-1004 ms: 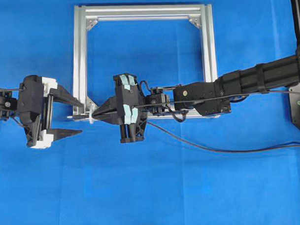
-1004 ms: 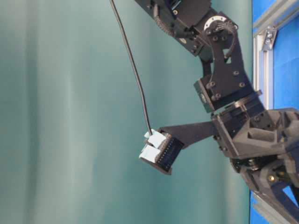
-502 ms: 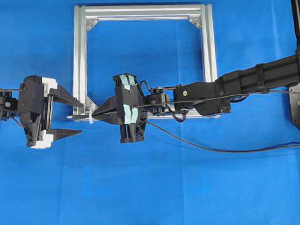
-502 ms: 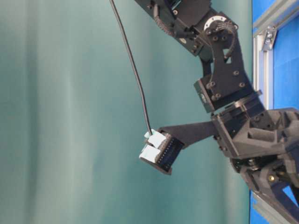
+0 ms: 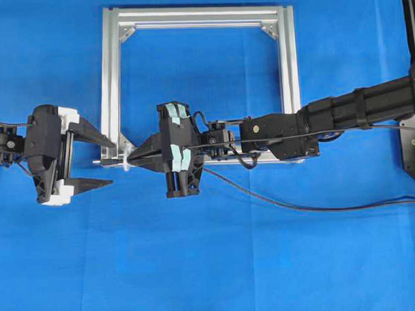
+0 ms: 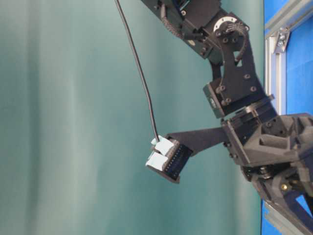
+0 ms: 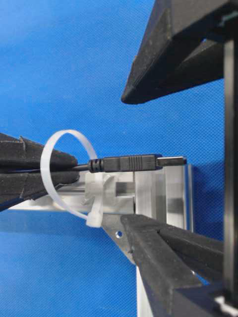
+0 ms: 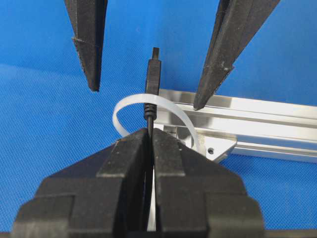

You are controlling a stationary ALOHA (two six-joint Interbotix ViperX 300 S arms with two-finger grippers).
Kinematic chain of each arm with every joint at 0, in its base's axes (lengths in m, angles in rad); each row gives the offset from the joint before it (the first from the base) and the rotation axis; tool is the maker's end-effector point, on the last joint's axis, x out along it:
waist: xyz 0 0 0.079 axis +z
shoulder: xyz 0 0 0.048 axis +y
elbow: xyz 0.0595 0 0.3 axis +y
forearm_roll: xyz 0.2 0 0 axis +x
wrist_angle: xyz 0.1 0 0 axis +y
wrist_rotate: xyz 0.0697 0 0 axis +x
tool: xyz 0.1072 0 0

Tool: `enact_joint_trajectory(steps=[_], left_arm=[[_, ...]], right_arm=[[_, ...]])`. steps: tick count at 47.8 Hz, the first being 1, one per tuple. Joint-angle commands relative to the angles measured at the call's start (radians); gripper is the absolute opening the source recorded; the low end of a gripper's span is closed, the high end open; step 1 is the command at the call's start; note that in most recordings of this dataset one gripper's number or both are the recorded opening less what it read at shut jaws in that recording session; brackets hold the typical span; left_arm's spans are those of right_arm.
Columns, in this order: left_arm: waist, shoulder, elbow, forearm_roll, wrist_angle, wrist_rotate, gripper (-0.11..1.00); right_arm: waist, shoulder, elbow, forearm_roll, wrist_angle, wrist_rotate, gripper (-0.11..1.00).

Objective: Insert the wire through the string loop located on the left side.
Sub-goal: 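Close the left gripper on the USB plug beyond the loop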

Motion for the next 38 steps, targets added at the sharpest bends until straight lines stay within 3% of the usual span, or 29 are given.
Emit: enact_joint_trajectory(steps=[1,11,14,38], left_arm=[[0.012,-0.011,-0.021,0.002,0.012,-0.005,0.82],[0.025,-0.011,-0.034,0.003,0.02,0.006,0.22],[0.026,-0.012,-0.034,0.002,0.02,0.006,0.08],[0.044,-0.02,-0.028,0.002,0.061,0.003,0.08]], right_arm=[[-0.002,-0.023,-0.023,0.0,-0.006,0.002,-0.1],[-0.002,-0.023,-0.023,0.0,-0.005,0.002,-0.1],[-0.002,-0.021,-0.023,0.0,-0.005,0.002,-0.1],[-0.002,-0.023,-0.023,-0.018,-0.009,-0.002,-0.1]])
